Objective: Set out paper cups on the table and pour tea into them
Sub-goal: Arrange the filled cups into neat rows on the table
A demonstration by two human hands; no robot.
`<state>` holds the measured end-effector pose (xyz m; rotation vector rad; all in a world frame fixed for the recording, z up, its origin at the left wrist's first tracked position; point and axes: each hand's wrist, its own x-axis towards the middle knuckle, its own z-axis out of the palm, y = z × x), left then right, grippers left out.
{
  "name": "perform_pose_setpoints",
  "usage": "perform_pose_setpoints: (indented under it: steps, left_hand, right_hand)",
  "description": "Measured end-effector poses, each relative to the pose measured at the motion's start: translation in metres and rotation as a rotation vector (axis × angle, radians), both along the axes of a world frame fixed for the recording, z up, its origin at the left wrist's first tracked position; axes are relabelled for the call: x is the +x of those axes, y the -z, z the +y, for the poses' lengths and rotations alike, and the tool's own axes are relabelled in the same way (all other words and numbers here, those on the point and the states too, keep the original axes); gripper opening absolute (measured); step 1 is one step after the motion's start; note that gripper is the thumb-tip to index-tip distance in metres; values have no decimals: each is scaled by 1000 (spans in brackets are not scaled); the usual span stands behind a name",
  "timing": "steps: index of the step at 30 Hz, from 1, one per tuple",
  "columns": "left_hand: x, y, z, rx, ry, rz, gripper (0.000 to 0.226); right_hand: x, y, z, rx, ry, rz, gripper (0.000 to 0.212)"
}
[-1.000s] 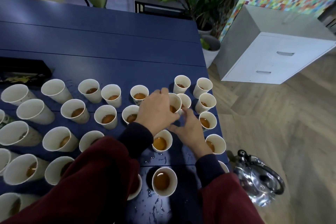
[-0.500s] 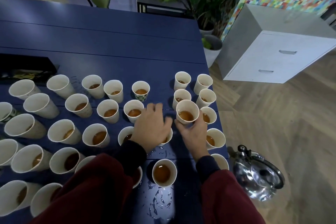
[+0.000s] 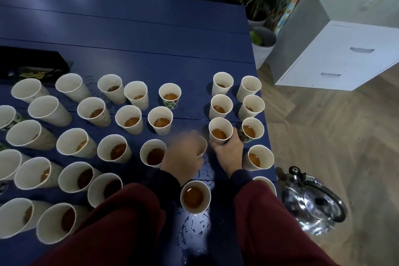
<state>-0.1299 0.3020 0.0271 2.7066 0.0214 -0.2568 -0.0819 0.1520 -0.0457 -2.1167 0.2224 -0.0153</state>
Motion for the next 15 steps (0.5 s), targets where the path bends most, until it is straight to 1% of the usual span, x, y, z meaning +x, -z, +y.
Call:
perform_pose_setpoints:
  steps: [6,10,15]
  left_hand:
    - [-3,-8,8,-53,-17,-48,45]
    - [-5,-11,11,-72,-29,-57,45]
    - [-6,-14,13,-63,-32,-58,46]
  right_hand:
    - [-1,4,0,102,31,13,53]
    - [1,5,2,101,63,2,56]
    - [-1,7,4,81,109,32,59]
